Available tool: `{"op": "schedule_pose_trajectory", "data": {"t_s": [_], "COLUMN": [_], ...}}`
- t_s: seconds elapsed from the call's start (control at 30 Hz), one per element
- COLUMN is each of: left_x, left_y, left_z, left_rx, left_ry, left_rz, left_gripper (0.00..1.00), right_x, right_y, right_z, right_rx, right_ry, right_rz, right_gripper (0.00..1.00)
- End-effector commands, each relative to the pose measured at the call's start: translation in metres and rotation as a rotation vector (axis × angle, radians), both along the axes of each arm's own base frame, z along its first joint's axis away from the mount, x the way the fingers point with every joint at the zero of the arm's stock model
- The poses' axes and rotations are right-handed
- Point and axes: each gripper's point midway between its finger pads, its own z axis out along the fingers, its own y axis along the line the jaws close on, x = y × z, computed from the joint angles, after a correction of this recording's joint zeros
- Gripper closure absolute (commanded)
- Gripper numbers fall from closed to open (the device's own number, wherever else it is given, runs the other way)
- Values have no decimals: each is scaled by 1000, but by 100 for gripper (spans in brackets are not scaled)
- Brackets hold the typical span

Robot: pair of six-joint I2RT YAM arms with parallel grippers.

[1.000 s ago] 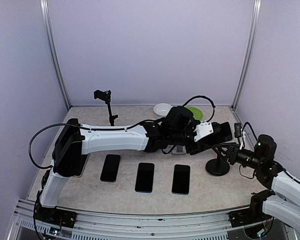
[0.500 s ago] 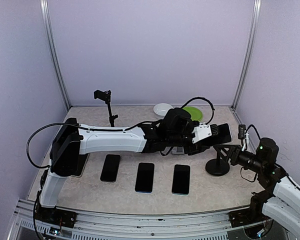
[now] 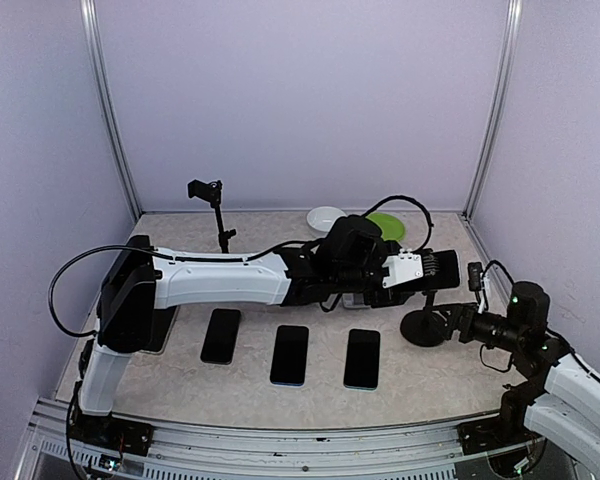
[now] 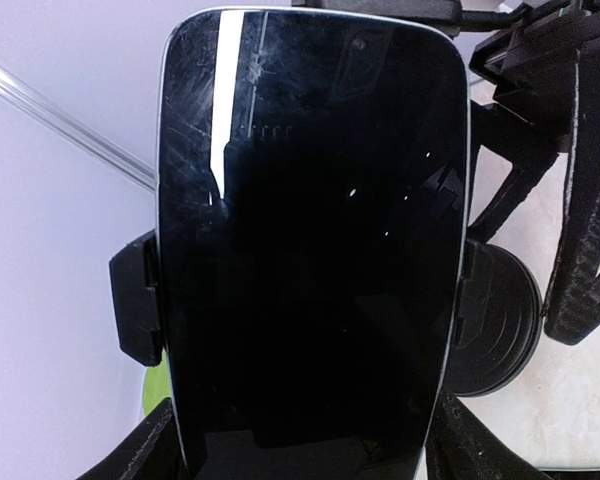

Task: Remove the phone from the phone stand

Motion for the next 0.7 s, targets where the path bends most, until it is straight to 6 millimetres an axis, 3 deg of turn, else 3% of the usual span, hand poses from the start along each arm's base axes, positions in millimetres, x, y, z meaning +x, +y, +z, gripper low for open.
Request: {"op": "schedule_pose_trajectory", "data": {"t_s": [0.0,0.13,0.27,0.67], "left_x": [5,-3,-7,-32], "left_y": [10,13,16,13], "left_z": [81,81,81,68], "left_rx": [-150,-149,-146,-98], "left_ry": [-117,-150,-165,-292], "left_rz": [26,-8,-24,-80], "left_gripper": [64,64,64,65], "right_x": [-1,12,23,34], "right_y": [-8,-25,-29,-10], "right_z": [-12,-32,-43,-83], "right_rx": [-55,-74,-67,-86], "right_ry": [35,128,175,273], "right_rz": [-46,-183,-236,-141], "right_gripper": [12,25,38,66]}}
